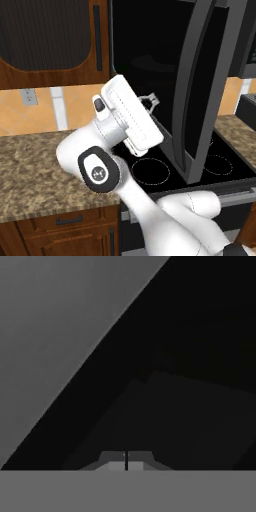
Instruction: Open the microwave, place the bowl with waffle inside the microwave, then close the microwave door and turn it on.
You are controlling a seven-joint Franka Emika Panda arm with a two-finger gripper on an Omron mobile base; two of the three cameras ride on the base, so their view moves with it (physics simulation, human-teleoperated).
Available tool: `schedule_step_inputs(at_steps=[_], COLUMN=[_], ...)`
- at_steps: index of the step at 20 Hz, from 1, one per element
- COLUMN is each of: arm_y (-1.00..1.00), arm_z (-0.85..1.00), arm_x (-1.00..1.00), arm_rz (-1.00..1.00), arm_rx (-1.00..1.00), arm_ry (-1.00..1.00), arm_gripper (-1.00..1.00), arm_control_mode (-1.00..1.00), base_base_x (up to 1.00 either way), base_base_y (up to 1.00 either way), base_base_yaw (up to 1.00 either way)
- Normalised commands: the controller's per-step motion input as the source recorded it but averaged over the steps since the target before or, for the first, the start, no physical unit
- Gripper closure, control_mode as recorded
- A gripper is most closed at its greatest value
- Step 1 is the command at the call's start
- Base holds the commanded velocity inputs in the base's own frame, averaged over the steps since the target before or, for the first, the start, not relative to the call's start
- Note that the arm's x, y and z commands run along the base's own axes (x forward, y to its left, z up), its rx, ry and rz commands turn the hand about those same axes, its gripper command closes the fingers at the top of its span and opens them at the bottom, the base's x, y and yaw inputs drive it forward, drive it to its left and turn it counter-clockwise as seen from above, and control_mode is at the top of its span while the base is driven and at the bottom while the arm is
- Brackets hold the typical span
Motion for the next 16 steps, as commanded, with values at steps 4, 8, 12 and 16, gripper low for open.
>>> schedule_step_inputs(at_steps=[4,8,12,16], arm_y=[-1.0,-1.0,-0.91,-0.57], arm_z=[0.37,0.43,0.33,0.35], arm_x=[0.0,0.0,0.19,0.66], arm_rz=[0.19,0.16,0.18,0.27], arm_rx=[0.27,0.34,0.27,0.15], arm_ry=[0.42,0.44,0.61,0.63], arm_gripper=[1.0,1.0,1.0,1.0], arm_control_mode=[-1.0,-1.0,-1.0,-1.0], base_base_x=[0.0,0.0,0.0,0.0], base_base_y=[0.0,0.0,0.0,0.0], base_base_yaw=[0.0,0.0,0.0,0.0])
